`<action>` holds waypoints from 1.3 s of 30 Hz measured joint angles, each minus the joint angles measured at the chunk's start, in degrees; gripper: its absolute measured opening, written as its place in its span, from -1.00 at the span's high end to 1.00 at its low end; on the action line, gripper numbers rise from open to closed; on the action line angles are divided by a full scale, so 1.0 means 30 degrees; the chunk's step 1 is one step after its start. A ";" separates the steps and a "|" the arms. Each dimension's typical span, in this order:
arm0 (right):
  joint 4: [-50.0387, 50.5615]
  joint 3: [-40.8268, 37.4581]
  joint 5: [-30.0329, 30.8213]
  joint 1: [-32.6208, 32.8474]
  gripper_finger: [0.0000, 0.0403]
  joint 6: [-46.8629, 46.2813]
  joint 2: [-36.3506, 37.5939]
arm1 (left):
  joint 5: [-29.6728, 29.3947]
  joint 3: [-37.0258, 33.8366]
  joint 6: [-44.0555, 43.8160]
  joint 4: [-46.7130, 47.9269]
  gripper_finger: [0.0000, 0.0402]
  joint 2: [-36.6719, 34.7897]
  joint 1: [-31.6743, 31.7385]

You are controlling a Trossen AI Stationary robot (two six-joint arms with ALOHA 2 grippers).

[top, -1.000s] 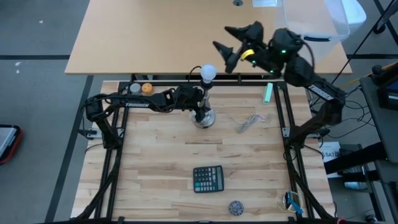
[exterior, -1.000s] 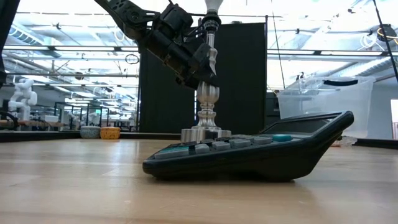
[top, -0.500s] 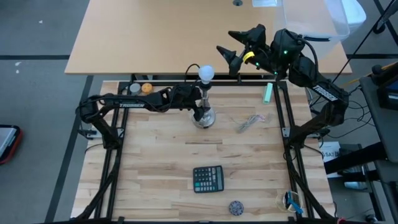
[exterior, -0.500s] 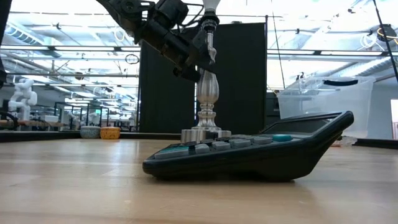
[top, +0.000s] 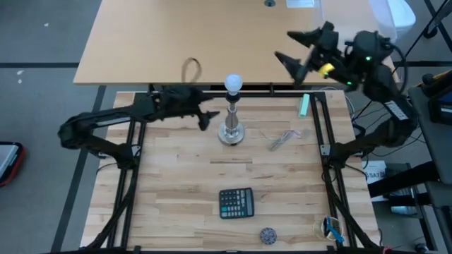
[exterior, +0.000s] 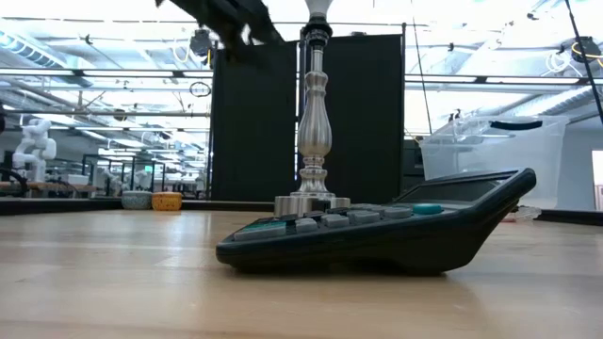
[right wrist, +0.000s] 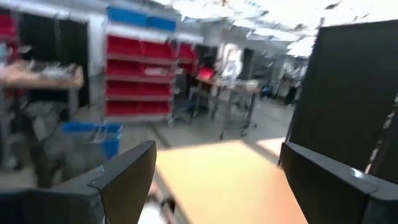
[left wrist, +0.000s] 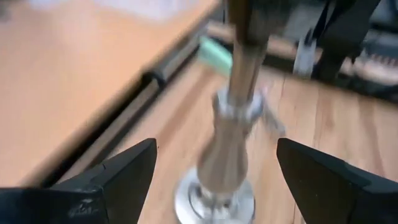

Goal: Screw lightbulb
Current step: Remove the light bulb from the lamp

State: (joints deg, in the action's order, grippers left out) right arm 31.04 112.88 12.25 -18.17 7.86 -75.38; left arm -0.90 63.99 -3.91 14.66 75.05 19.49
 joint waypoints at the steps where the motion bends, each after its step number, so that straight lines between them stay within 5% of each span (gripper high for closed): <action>1: 0.0788 0.0000 -0.0260 0.0000 -0.67 -0.0020 0.0252 | 0.0062 0.0000 0.0205 -0.0124 -0.67 -0.0649 0.0100; 5: 0.4874 -0.0007 -0.0191 0.0007 -0.61 -0.1155 0.0508 | 0.1170 0.0042 0.1381 -0.1657 -0.59 -0.2850 0.0671; 9: 0.7300 -0.0058 -0.0176 0.0251 -0.34 -0.2172 -0.0598 | 0.2560 0.0058 0.1678 -0.3347 -0.32 -0.3599 0.1498; 19: 0.8045 -0.0073 -0.0194 0.0896 0.93 -0.2203 -0.3734 | 0.3186 0.0036 0.1432 -0.3943 0.90 -0.3134 0.2190; 32: 0.6951 -0.0058 -0.1346 0.0903 1.00 -0.2922 -0.3978 | 0.4660 0.0066 -0.0633 -0.8626 0.98 -0.2226 0.2395; 39: 0.6870 -0.0058 -0.1706 0.0957 1.00 -0.2922 -0.4162 | 0.5206 0.0757 -0.1041 -0.8186 0.98 -0.1315 0.2416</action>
State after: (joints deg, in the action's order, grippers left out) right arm 51.65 112.71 7.14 -15.30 -0.91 -87.87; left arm 14.72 66.26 -7.03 -9.90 71.10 26.74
